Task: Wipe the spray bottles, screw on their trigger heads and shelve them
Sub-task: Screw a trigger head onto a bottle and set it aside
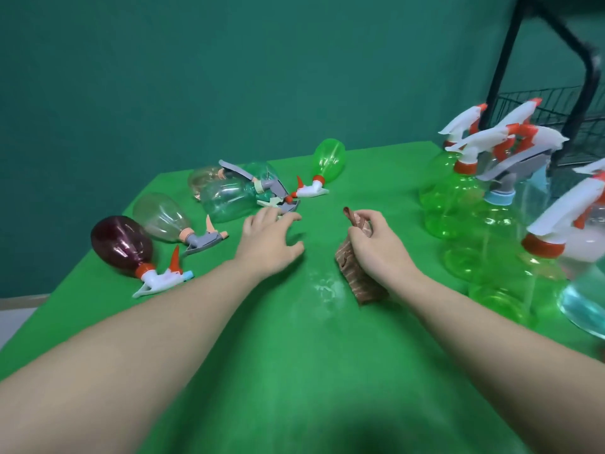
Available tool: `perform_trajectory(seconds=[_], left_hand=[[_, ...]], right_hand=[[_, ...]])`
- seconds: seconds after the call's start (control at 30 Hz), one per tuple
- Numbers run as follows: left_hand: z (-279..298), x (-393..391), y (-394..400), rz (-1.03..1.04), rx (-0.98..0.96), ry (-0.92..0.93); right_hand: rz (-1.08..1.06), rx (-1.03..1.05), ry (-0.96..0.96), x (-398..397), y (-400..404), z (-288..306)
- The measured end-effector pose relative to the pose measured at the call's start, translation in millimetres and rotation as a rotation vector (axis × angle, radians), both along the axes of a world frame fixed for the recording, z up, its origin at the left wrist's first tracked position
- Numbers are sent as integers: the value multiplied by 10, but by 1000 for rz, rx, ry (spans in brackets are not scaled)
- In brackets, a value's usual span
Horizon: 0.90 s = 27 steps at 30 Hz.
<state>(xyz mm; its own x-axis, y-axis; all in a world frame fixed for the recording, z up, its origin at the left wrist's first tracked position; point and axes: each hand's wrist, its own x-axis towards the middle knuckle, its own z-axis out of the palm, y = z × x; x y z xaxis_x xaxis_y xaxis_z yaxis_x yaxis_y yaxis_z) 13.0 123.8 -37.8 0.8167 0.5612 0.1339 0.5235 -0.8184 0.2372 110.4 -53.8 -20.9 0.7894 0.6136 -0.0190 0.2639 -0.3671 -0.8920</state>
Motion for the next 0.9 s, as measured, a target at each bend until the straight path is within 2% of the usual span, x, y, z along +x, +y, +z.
perform_trajectory(seconds=[0.17, 0.5, 0.67, 0.8, 0.9], left_hand=[[11, 719, 309, -82, 142, 112], [-156, 1631, 681, -47, 180, 314], [-62, 1767, 653, -7, 138, 360], [15, 1608, 472, -111, 200, 341], [50, 1407, 277, -200, 155, 272]], right_hand=[[-28, -130, -171, 295, 259, -71], [-38, -190, -252, 549, 372, -266], [-20, -196, -331, 569, 321, -323], [1, -192, -342, 537, 235, -299], [10, -184, -321, 464, 116, -260]])
